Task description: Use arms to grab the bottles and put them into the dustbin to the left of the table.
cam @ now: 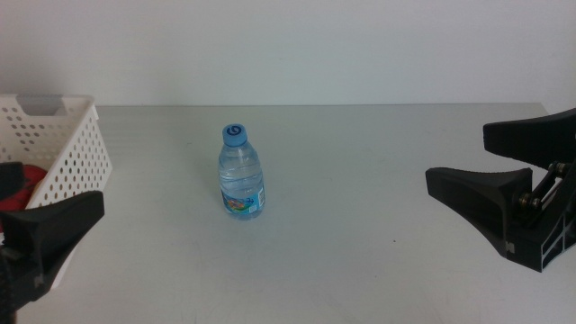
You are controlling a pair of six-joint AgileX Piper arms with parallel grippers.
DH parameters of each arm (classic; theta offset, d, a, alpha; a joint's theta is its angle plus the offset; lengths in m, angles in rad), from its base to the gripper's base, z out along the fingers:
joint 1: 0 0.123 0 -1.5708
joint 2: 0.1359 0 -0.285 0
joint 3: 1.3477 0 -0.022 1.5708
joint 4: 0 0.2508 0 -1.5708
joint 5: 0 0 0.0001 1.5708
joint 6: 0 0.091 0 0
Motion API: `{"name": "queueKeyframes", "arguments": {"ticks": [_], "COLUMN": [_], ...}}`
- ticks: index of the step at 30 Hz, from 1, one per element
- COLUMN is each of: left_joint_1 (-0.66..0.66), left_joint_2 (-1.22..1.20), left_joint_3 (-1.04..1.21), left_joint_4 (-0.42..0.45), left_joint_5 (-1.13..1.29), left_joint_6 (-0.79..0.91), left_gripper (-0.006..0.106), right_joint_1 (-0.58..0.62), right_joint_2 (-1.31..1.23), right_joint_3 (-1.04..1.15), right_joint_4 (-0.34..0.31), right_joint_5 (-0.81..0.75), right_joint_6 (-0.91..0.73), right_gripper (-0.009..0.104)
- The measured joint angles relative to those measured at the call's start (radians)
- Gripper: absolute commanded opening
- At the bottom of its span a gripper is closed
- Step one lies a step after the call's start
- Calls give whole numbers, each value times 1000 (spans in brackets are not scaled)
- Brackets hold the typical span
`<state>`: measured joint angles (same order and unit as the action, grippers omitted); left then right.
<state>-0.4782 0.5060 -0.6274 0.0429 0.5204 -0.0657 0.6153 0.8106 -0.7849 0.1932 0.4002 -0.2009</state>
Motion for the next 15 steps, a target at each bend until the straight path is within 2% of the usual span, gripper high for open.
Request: {"name": "queueKeyframes", "arguments": {"ticks": [7, 15], "left_joint_1": [0, -19], "left_joint_2": [0, 0], "left_joint_3": [7, 205], "left_joint_4": [16, 19], "left_joint_5": [-130, -514], "left_joint_6": [0, 7], "left_gripper": [93, 93], "right_joint_1": [0, 0], "right_joint_2": [0, 0], "right_joint_3": [0, 0], "right_joint_4": [0, 0], "right_joint_5": [-1, -3], "right_joint_6": [0, 0], "right_gripper": [64, 64]}}
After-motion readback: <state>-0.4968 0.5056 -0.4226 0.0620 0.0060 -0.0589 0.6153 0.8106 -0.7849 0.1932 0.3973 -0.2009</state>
